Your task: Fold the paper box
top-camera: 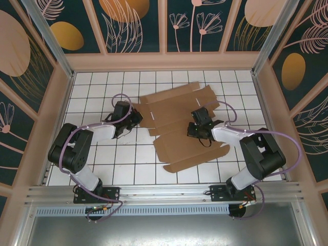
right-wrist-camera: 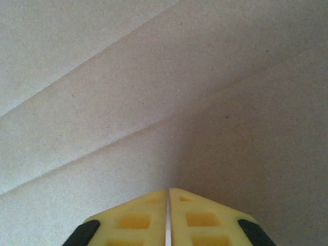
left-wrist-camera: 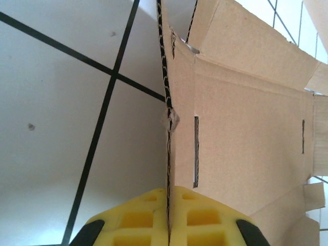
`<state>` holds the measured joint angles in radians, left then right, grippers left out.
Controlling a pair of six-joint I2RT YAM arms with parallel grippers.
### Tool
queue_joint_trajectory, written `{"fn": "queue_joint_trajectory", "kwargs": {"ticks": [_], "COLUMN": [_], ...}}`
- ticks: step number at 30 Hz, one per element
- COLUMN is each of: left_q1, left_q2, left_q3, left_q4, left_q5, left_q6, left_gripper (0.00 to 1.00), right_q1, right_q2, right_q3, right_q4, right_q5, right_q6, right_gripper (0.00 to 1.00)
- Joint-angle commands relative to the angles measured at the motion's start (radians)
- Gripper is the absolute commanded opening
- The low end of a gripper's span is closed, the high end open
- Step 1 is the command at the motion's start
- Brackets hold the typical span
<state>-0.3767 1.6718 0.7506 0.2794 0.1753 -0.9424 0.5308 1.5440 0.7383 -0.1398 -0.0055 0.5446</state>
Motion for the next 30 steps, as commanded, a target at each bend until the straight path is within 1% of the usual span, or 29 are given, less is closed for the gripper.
{"fn": "queue_joint_trajectory", "kwargs": {"ticks": [1,3,4,9,13,17,18,19,22,24,26,27,30], "left_q1": [0.013,0.013,0.013,0.015,0.016,0.038,0.051,0.063,0.099,0.107,0.107,0.107,0.107], "left_q2": [0.001,0.007,0.007,-0.001,0.027,0.08,0.088,0.094,0.103,0.084,0.049,-0.005,-0.096], "left_q3": [0.042,0.075,0.089,0.137,0.175,0.215,0.216,0.216,0.26,0.282,0.307,0.327,0.382], "left_q4": [-0.056,-0.103,-0.122,-0.176,-0.194,-0.219,-0.224,-0.227,-0.246,-0.283,-0.327,-0.361,-0.433], "left_q5": [-0.007,-0.019,-0.025,-0.051,-0.026,-0.02,-0.017,-0.013,-0.007,-0.044,-0.126,-0.194,-0.345], "left_q6": [0.064,0.097,0.112,0.172,0.204,0.233,0.237,0.237,0.245,0.259,0.296,0.329,0.418], "left_gripper": [0.0,0.0,0.01,0.07,0.08,0.13,0.16,0.22,0.47,0.58,0.64,0.65,0.65], "right_q1": [0.011,0.011,0.03,0.045,0.082,0.093,0.092,0.093,0.098,0.101,0.105,0.106,0.121], "right_q2": [0.017,0.034,0.043,0.1,0.132,0.13,0.125,0.122,0.123,0.133,0.143,0.153,0.185], "right_q3": [-0.03,-0.028,-0.025,-0.012,-0.005,-0.018,-0.027,-0.035,-0.05,-0.048,-0.04,-0.032,-0.005], "right_q4": [0.028,0.025,0.022,0.019,0.041,0.093,0.113,0.131,0.205,0.236,0.255,0.27,0.306], "right_q5": [0.039,0.028,0.025,-0.061,-0.13,-0.202,-0.221,-0.239,-0.321,-0.36,-0.379,-0.402,-0.461], "right_q6": [0.004,-0.006,-0.014,-0.039,-0.021,0.058,0.087,0.108,0.179,0.209,0.224,0.23,0.242], "right_gripper": [0.1,0.1,0.1,0.12,0.13,0.19,0.22,0.23,0.33,0.39,0.43,0.45,0.49]}}
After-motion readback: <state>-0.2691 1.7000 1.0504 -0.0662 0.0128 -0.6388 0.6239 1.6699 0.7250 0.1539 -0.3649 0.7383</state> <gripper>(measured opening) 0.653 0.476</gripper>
